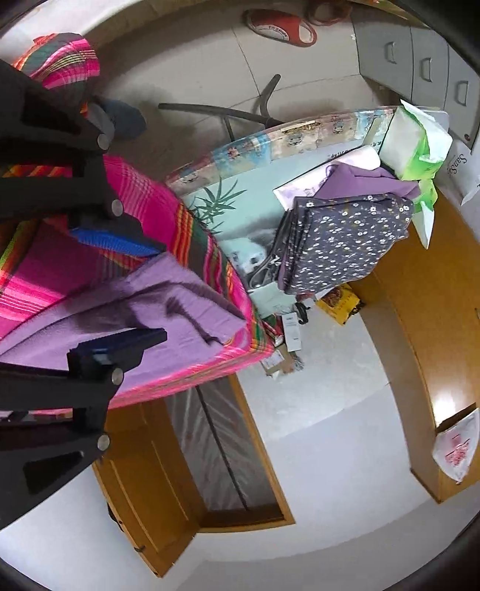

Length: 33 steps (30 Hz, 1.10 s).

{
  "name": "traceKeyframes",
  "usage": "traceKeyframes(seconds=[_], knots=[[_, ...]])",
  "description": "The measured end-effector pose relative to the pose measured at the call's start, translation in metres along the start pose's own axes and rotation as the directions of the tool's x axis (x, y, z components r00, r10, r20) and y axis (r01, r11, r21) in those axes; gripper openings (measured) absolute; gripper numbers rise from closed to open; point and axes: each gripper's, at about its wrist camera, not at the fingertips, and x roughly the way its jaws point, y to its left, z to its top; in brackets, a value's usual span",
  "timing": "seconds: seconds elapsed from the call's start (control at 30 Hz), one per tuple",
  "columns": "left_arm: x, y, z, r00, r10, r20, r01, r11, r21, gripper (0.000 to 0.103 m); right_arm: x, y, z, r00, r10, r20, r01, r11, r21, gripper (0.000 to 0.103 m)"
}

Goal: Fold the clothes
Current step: 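Grasp the lilac sweatshirt end with the left gripper and lift it, then carry the held sweatshirt end over the body toward the right gripper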

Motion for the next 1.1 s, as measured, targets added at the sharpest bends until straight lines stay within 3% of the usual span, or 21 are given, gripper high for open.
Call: traceKeyframes(seconds=[0.27, 0.5, 0.9, 1.1], knots=[[0.0111, 0.0055, 0.0028, 1.000, -0.007, -0.022, 0.006, 1.000, -0.023, 0.040, 0.0069, 0.0052, 0.0026, 1.000, 0.008, -0.009, -0.008, 1.000, -0.008, 0.031], [0.0045, -0.0009, 0.0029, 1.000, -0.007, 0.016, 0.007, 1.000, 0.014, 0.031, 0.0093, 0.0035, 0.0034, 1.000, 0.005, -0.012, -0.005, 1.000, 0.001, 0.031], [0.0088, 0.0025, 0.0017, 1.000, -0.013, -0.029, 0.013, 1.000, 0.000, 0.040, 0.0091, 0.0032, 0.0014, 1.000, 0.008, -0.011, -0.008, 1.000, 0.008, 0.031], [0.0056, -0.0021, 0.0029, 1.000, -0.009, 0.001, 0.009, 1.000, 0.027, 0.027, 0.0076, 0.0026, -0.0009, 1.000, 0.007, -0.008, -0.007, 1.000, 0.010, 0.031]])
